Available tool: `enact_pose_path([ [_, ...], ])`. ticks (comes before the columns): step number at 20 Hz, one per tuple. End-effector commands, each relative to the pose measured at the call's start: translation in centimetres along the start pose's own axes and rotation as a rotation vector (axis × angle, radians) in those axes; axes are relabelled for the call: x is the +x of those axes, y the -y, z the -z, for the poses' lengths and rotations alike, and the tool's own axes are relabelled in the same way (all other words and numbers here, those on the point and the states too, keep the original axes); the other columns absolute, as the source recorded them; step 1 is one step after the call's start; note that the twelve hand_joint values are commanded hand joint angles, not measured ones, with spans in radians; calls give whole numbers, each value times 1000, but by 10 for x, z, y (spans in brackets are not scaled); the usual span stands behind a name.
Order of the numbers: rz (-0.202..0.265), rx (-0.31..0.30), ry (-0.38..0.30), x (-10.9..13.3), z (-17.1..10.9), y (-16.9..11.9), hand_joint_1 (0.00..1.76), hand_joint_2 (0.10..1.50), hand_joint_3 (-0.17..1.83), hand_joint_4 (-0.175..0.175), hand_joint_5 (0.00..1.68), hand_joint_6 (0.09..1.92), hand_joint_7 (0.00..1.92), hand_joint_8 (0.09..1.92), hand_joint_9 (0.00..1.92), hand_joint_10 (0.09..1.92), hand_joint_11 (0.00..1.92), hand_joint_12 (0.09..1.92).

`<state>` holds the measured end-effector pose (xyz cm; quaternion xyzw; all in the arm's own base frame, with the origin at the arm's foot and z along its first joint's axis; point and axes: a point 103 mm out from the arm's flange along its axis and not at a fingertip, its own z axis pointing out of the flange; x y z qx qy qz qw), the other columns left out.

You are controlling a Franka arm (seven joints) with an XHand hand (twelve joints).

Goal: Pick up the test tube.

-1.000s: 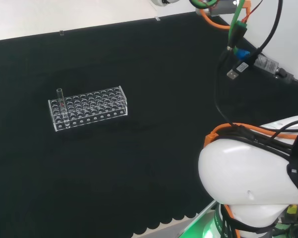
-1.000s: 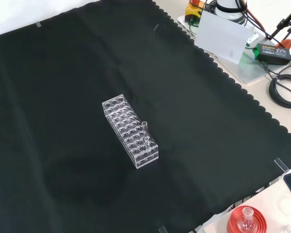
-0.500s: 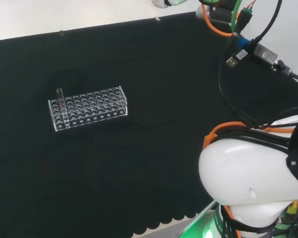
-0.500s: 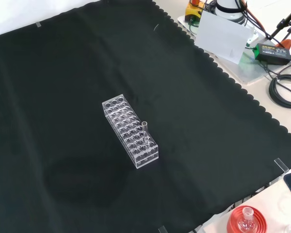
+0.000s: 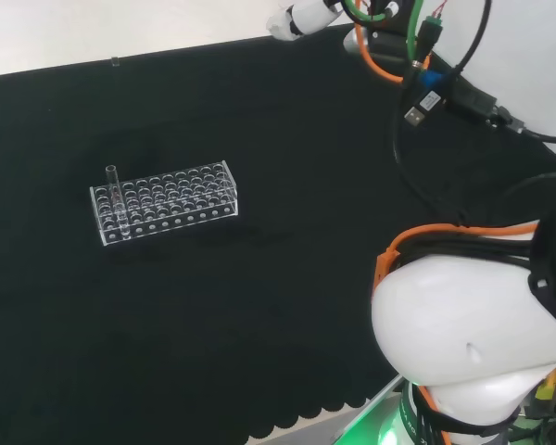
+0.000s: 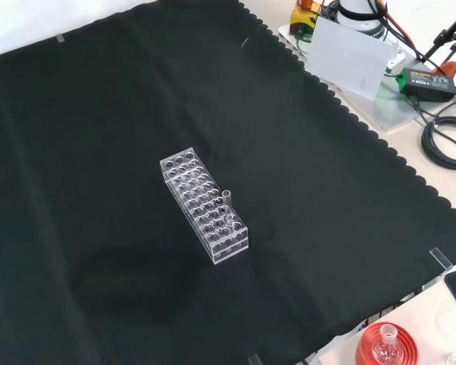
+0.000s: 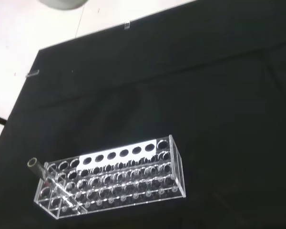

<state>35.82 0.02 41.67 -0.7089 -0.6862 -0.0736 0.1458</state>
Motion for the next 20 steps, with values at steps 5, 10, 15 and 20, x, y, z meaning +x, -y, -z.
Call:
enact_pose_path([
  [5, 49, 74, -19, 19, -33, -36, 790, 727, 436, -13, 244, 217, 149, 861, 170, 975, 0, 1448],
  [10, 69, 127, -14, 29, -53, -50, 797, 722, 441, 17, 215, 199, 130, 865, 157, 978, 0, 1446],
  [15, 82, 187, -23, 37, -78, -68, 808, 708, 456, 34, 195, 164, 80, 878, 140, 998, 0, 1426],
  [20, 94, 226, -38, 44, -98, -86, 818, 698, 464, 43, 185, 142, 50, 881, 127, 1006, 0, 1415],
])
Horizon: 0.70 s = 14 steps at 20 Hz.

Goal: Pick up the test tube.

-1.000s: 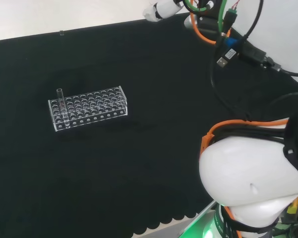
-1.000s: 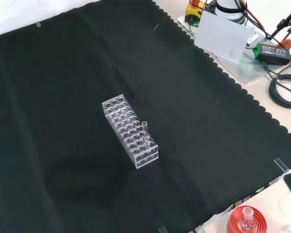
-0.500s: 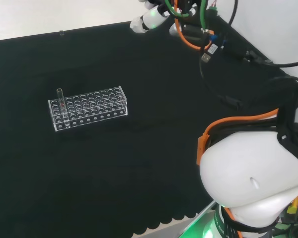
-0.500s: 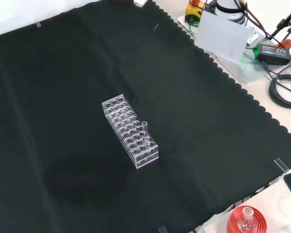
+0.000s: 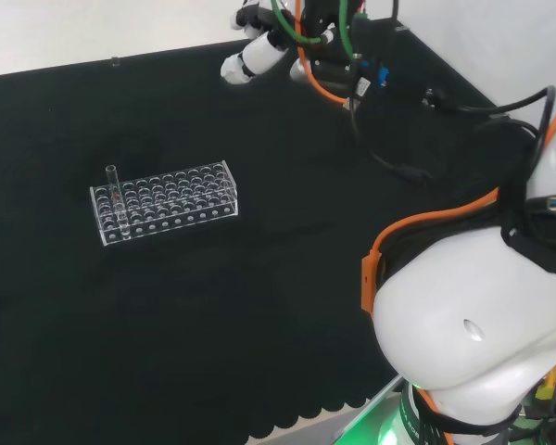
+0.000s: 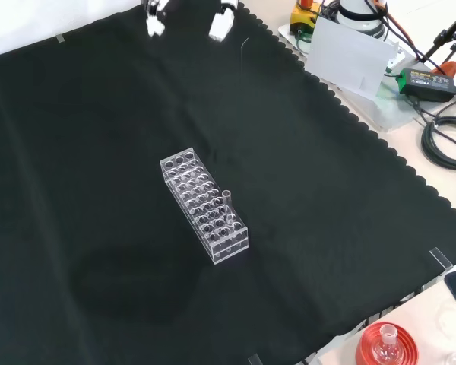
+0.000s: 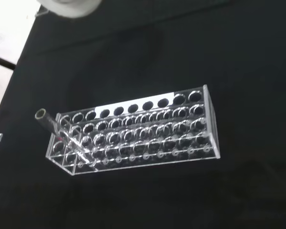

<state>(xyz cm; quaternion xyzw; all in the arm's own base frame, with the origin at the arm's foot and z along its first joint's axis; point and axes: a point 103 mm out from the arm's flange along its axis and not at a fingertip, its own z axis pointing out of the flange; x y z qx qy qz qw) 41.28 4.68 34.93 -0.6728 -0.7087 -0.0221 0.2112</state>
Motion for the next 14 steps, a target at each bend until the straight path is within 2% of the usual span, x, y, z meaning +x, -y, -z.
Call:
enact_pose_path([
  [1, 41, 56, -22, 17, -23, -34, 820, 696, 464, 43, 183, 140, 48, 882, 126, 1006, 0, 1414],
  [14, 105, 141, -102, 47, -63, -82, 839, 684, 471, 38, 157, 114, 40, 884, 120, 1009, 0, 1409],
])
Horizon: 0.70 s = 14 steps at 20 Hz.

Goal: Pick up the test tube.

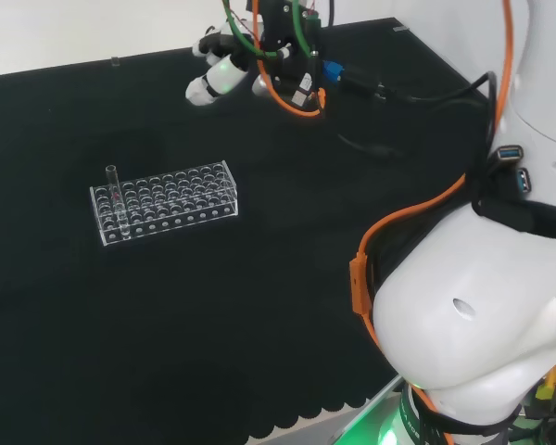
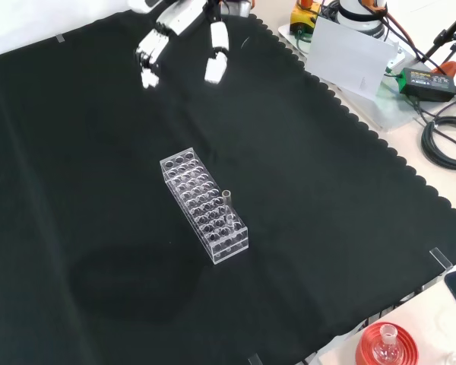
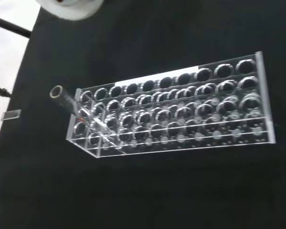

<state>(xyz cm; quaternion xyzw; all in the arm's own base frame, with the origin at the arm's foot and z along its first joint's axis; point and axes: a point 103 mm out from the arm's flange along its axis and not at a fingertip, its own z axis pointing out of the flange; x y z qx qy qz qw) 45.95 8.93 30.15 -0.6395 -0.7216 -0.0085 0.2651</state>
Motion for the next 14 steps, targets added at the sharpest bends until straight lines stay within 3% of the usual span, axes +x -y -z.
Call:
enact_pose_path([
  [1, 56, 41, -48, 23, -21, -28, 840, 683, 471, 38, 157, 113, 40, 884, 120, 1009, 0, 1409],
  [14, 93, 152, -39, 57, -72, -72, 867, 675, 480, 35, 159, 103, 43, 887, 118, 1011, 0, 1408],
])
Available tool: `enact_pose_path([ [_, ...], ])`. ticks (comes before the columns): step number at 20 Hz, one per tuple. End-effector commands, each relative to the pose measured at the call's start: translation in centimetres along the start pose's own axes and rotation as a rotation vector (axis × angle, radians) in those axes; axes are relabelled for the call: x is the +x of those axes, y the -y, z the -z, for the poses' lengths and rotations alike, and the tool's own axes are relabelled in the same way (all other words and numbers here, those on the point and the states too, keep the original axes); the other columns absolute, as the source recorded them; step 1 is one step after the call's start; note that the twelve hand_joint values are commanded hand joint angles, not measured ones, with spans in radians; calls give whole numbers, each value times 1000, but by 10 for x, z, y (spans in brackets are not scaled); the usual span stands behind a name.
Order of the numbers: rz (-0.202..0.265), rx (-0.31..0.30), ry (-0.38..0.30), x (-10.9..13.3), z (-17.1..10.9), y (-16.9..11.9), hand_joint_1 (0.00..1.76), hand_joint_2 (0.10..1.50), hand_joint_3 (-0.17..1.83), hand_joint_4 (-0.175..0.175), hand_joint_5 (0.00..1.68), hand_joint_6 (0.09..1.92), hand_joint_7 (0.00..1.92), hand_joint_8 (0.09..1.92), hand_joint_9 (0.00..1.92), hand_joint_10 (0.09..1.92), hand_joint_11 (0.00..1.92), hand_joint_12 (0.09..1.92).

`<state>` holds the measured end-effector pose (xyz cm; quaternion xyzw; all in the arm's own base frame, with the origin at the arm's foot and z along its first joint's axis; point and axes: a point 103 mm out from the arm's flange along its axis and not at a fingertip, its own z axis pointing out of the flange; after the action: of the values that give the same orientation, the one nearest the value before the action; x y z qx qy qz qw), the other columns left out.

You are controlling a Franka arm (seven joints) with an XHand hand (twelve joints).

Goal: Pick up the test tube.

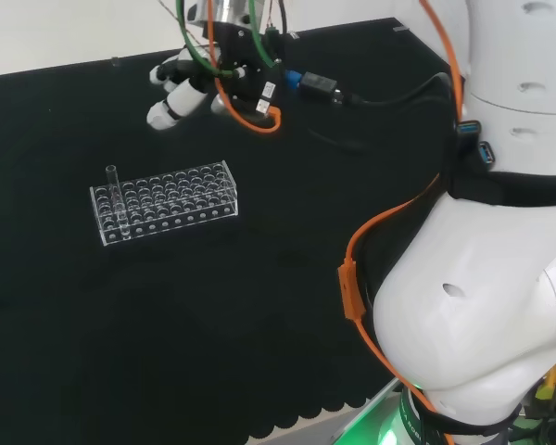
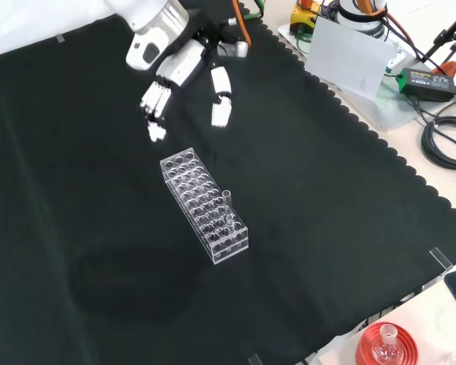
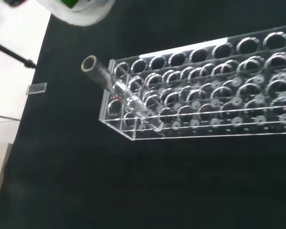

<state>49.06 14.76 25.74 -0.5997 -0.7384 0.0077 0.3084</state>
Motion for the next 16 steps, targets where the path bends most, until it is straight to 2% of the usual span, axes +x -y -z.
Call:
enact_pose_path([
  [1, 25, 55, -11, 21, -27, -24, 868, 674, 480, 35, 160, 103, 44, 888, 119, 1011, 0, 1408],
  [16, 44, 141, -5, 41, -83, -49, 901, 664, 507, 19, 190, 98, 108, 904, 138, 1008, 0, 1417],
])
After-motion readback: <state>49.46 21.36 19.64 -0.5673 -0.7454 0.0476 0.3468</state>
